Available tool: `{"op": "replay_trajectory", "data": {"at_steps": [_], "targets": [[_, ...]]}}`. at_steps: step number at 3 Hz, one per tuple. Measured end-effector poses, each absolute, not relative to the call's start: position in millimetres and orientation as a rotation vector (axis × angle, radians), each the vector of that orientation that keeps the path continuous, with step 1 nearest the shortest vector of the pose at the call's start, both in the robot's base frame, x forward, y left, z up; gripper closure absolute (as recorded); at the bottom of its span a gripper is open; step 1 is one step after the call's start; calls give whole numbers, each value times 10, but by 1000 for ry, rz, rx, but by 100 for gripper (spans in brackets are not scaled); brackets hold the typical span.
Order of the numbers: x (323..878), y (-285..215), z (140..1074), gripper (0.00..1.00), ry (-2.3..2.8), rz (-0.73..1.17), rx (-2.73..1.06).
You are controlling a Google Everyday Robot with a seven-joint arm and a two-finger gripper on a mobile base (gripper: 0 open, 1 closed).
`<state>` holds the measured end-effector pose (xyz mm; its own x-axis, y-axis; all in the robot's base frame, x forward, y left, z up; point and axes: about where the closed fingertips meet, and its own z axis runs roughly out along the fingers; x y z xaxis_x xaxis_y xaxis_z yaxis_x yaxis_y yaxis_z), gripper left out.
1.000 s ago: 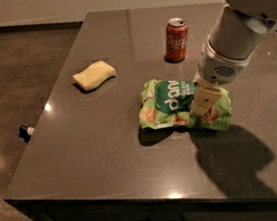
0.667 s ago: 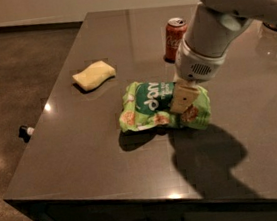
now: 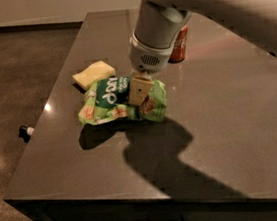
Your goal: Move green rice chip bag near sponge
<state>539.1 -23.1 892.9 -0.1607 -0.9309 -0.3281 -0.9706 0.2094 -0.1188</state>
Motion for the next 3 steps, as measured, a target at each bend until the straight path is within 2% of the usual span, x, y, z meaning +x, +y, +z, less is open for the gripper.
{"op": "replay_trajectory", "data": {"at_steps": [1, 2, 3], "targets": [[5633, -46, 9022, 84, 2127, 132, -1753], [5828, -43, 9144, 52, 2078, 60, -1705], [5809, -35, 9131, 29, 2081, 65, -1712]]}}
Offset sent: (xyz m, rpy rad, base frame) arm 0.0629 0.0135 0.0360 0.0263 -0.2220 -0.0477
